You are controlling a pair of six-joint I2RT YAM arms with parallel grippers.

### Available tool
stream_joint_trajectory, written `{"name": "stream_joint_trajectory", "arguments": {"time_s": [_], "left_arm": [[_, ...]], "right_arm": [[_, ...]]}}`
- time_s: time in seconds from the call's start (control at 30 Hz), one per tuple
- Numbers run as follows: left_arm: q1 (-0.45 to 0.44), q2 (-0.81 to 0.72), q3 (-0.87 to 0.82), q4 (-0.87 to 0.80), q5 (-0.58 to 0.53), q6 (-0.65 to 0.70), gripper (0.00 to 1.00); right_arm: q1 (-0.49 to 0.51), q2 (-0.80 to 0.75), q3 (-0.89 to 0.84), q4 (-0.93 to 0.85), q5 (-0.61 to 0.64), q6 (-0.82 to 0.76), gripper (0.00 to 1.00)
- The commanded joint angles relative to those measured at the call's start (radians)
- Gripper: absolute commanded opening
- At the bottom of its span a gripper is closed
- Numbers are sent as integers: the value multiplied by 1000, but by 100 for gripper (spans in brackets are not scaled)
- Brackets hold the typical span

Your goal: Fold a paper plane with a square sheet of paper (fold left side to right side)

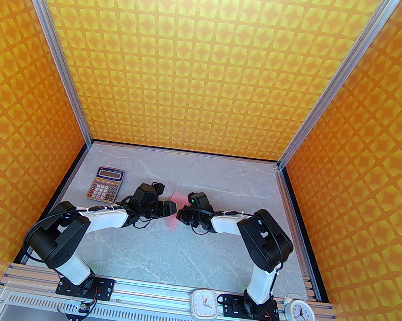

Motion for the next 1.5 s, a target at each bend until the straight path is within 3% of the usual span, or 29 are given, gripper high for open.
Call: {"name": "stream_joint_trajectory", "arguments": {"time_s": [0.0, 0.17, 0.27, 0.5, 0.8, 0.87, 1.0, 1.2, 1.47], "left_arm": [[-1, -18, 15, -105, -58, 40, 53], [-11, -2, 30, -100, -58, 39, 48], [-18, 16, 64, -184, -102, 60, 44], [-24, 65, 112, -309, -200, 111, 24], [-38, 145, 185, -437, -303, 124, 9], [-39, 151, 198, -456, -309, 128, 10], [-51, 112, 195, -435, -292, 130, 22], [-51, 46, 142, -289, -165, 94, 35], [-49, 86, 122, -148, -75, 46, 37]], "right_arm": [[2, 37, -25, -88, 23, 11, 0], [2, 36, -28, -87, 23, 9, 0], [2, 35, -31, -83, 24, 12, 0], [2, 35, -30, -77, 20, 14, 0], [2, 33, -28, -78, 17, 12, 0], [2, 34, -28, -78, 17, 12, 0], [2, 40, -26, -77, 16, 13, 0], [2, 43, -25, -78, 17, 11, 0], [2, 29, -33, -87, 22, 7, 0]]}}
